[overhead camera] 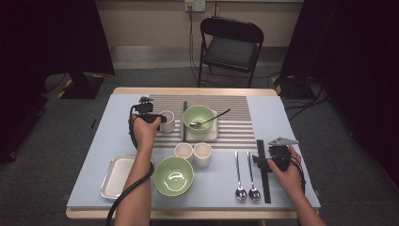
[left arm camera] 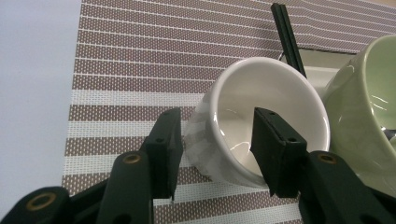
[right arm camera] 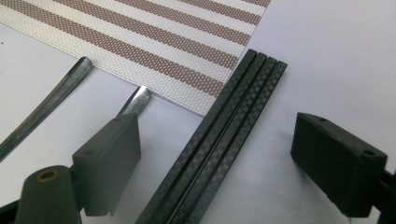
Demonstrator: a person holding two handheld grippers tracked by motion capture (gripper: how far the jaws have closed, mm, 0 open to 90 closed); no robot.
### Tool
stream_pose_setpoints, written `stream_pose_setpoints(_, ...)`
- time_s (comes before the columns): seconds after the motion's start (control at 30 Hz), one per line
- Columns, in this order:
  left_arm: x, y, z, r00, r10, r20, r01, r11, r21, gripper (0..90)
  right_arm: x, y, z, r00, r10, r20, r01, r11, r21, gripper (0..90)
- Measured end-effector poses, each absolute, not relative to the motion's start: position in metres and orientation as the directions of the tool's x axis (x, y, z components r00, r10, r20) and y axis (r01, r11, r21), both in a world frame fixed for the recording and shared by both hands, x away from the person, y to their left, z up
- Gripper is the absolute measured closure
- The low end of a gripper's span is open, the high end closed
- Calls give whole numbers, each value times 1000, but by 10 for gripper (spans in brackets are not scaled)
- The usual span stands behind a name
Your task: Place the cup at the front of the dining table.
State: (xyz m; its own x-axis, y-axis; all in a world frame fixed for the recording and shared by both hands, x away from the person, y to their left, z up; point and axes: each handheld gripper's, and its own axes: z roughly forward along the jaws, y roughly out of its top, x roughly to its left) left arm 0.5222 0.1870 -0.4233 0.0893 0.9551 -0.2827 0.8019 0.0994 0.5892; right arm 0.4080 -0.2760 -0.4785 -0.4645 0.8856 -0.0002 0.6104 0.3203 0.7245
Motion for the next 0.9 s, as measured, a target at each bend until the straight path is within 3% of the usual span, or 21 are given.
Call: stream_pose_setpoints(0.9, 524, 188, -427, 78, 958, -274, 810, 99, 578, 388, 408, -276, -479, -465, 885, -1, 610, 321, 725, 149)
